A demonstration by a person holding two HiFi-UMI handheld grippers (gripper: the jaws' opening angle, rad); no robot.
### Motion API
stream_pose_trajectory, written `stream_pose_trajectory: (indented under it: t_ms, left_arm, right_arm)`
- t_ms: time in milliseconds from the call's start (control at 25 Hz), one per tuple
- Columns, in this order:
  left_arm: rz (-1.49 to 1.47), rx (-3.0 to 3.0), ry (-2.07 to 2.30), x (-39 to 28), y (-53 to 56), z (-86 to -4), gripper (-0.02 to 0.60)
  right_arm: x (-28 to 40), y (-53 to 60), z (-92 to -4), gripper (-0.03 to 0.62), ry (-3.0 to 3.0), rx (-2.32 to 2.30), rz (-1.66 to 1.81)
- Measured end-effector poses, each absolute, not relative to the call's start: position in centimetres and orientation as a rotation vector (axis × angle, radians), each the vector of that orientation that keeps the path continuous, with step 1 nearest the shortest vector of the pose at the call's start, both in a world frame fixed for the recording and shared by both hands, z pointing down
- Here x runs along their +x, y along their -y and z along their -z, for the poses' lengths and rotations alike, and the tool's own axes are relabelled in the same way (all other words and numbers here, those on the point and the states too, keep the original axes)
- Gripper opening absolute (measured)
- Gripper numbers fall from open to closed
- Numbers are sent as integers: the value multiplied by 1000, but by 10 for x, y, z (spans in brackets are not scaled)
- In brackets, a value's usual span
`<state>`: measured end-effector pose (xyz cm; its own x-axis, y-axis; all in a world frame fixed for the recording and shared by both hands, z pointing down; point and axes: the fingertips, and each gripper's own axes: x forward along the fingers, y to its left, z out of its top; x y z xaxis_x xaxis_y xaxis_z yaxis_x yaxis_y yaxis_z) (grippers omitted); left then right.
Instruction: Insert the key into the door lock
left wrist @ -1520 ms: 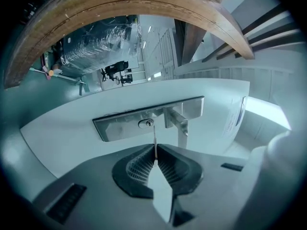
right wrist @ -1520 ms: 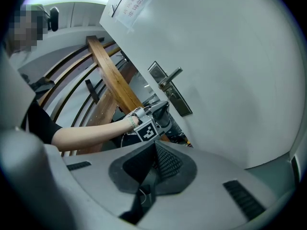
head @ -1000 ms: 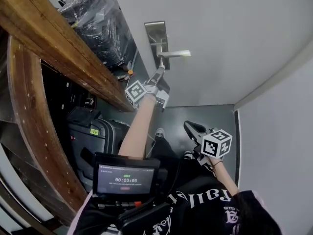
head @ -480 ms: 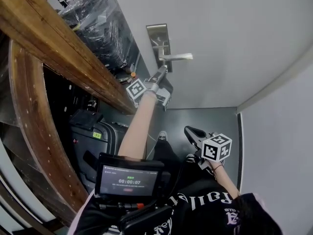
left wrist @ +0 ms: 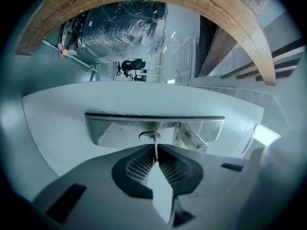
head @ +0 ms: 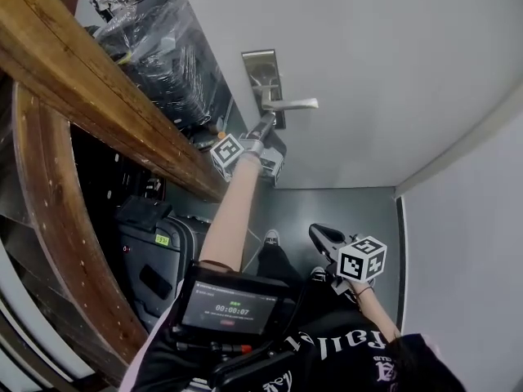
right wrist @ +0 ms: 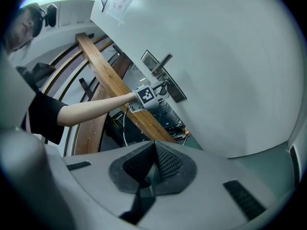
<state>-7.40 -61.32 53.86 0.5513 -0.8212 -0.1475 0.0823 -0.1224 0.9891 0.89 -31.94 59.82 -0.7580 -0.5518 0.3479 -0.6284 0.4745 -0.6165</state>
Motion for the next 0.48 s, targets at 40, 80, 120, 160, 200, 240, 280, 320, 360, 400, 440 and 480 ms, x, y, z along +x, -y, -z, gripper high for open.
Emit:
stream_pose_trajectory:
  t_ms: [40,80,120,160,200,240,280,320,360,400,440,480]
  left_arm:
    - [887,1513,668,-74,615,-537,26]
    - [892,1531,680,-74,617,-535,26]
    - [884,1561,699,-74,618,-533,26]
    - [859,1603,720,-72,619,-532,26]
    - [818,1652,736,-70,617,-532,29]
    - [769,1703,740,-66,614,-532,41]
    - [720,1752,731,-62,609,-532,69]
    - [674,1796,715,-56,603,-531,94]
    - [632,1836,700,-51,596,-530,103]
    - [594,1872,691,-47,588,-529,103]
    - [558,1907,690,-44,579,-528,103]
    - [526,1943,694,-42,569,-528,103]
  right_arm:
    - [10,320,-598,17,2608,1051,-1157]
    - [11,321,-598,17,2607,1054,-1158]
    - [11,322,-597,17,2606,1056,-1158]
    - [12,323,-597,17,2608,1058,-1158]
    - [12,323,-597,17,2611,1058,-1157]
    - [12,323,-598,17,2616,1059,-1154]
    - [13,323,-598,17,2621,1058,-1150]
    - [14,324,-597,17,2624,1058,-1147]
    - [16,325,-595,17,2627,1057,-1144]
    - [17,325,-594,17,2630,1055,-1143]
    - [19,326,-592,17,2634,1052,-1140]
    - [20,327,-590,17,2639,1048,-1137]
